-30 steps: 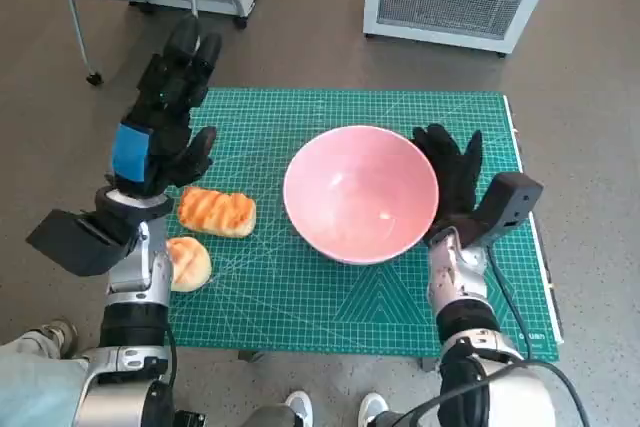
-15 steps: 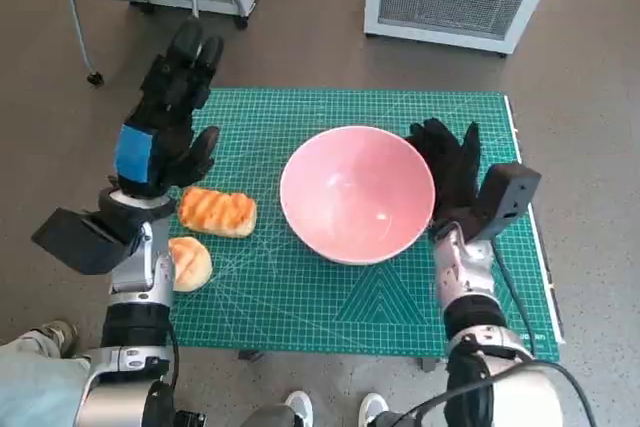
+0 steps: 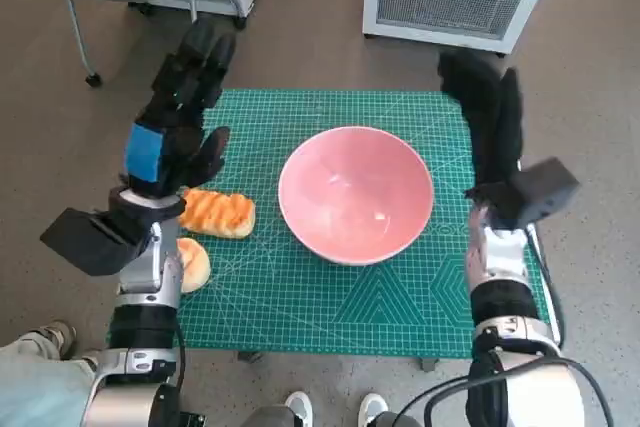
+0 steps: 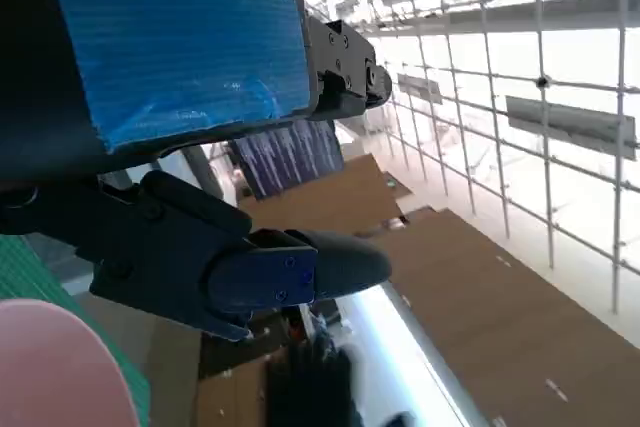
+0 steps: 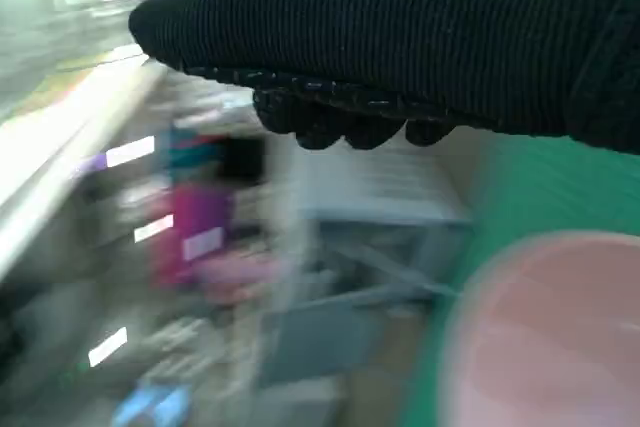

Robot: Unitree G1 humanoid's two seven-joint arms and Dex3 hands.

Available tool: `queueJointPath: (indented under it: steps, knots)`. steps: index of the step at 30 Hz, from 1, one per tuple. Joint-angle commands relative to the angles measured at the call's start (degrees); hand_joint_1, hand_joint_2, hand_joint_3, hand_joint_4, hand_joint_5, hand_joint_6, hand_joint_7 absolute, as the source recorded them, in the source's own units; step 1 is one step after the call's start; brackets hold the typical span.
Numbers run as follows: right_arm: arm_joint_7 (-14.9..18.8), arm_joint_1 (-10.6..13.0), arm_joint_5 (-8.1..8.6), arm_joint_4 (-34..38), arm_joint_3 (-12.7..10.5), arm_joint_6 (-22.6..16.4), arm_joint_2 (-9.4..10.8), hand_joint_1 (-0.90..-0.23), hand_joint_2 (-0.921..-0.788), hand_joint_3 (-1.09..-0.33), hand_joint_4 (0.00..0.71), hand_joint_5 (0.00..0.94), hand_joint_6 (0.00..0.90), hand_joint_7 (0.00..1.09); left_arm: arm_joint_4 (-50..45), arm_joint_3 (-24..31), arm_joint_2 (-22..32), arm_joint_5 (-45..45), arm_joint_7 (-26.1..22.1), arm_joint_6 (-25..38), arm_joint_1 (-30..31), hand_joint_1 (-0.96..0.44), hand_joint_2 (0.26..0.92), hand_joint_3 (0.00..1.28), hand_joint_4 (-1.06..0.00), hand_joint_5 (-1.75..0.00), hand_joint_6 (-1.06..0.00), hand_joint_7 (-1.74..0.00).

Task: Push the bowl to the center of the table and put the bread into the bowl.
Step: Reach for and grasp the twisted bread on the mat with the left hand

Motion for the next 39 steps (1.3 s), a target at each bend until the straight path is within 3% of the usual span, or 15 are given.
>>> queueJointPath:
  steps: [1,4,10,14,25,29,35,39]
  knots:
    - [5.4,2.4,2.6,-6.8,2.0,-1.6,0.0,-0.738,-0.921,-0.8,0.266,0.001,0.048,0.62,-2.2,-0.7,-0.2,0.7,0.1,0.7,-1.2,-0.72,0.921,0.47,-0.21,0.0,-0.19,0.0]
    - [7.1,4.3,3.98,-13.3,3.5,-0.5,0.0,-0.75,-0.921,-0.8,0.264,0.0,0.029,0.66,-2.7,-0.7,0.3,0.4,-0.5,1.1,-1.7,-0.71,0.921,0.47,-0.21,0.0,-0.2,0.0]
    - [7.6,7.4,5.19,-25.6,6.1,2.8,0.1,-0.787,-0.921,-0.794,0.265,0.001,0.008,0.73,-3.4,-0.3,2.3,1.5,-0.5,1.3,-3.1,-0.71,0.921,0.45,-0.22,-0.01,-0.21,-0.01]
    - [7.6,8.2,5.22,-29.7,7.3,4.2,-0.4,-0.799,-0.921,-0.796,0.267,0.002,0.003,0.73,-4.4,0.0,3.5,3.4,0.9,1.4,-3.5,-0.72,0.921,0.44,-0.23,-0.01,-0.23,-0.02]
    - [8.7,6.9,5.72,-27.1,7.7,3.9,-1.3,-0.818,-0.921,-0.813,0.264,0.001,0.002,0.68,-6.5,-0.2,5.3,4.9,1.8,1.5,-4.1,-0.74,0.921,0.42,-0.23,-0.01,-0.24,-0.02]
    - [7.5,7.0,4.58,-26.5,7.7,3.9,-1.3,-0.82,-0.921,-0.803,0.271,0.005,0.008,0.7,-7.9,-0.2,7.4,5.9,1.6,3.0,-3.7,-0.74,0.921,0.42,-0.23,-0.01,-0.24,-0.02]
    - [5.8,7.6,3.63,-26.9,7.6,4.5,-1.2,-0.821,-0.921,-0.799,0.274,0.006,0.019,0.71,-14.7,-0.9,17.6,17.3,1.8,13.2,-0.5,-0.71,0.921,0.34,-0.22,0.0,-0.22,-0.01]
    - [4.6,8.0,2.97,-27.3,7.7,4.8,-1.3,-0.815,-0.921,-0.801,0.273,0.006,0.019,0.71,-22.2,-3.7,25.7,31.7,0.0,28.2,1.5,-0.66,0.916,0.16,-0.2,0.0,-0.23,-0.01]
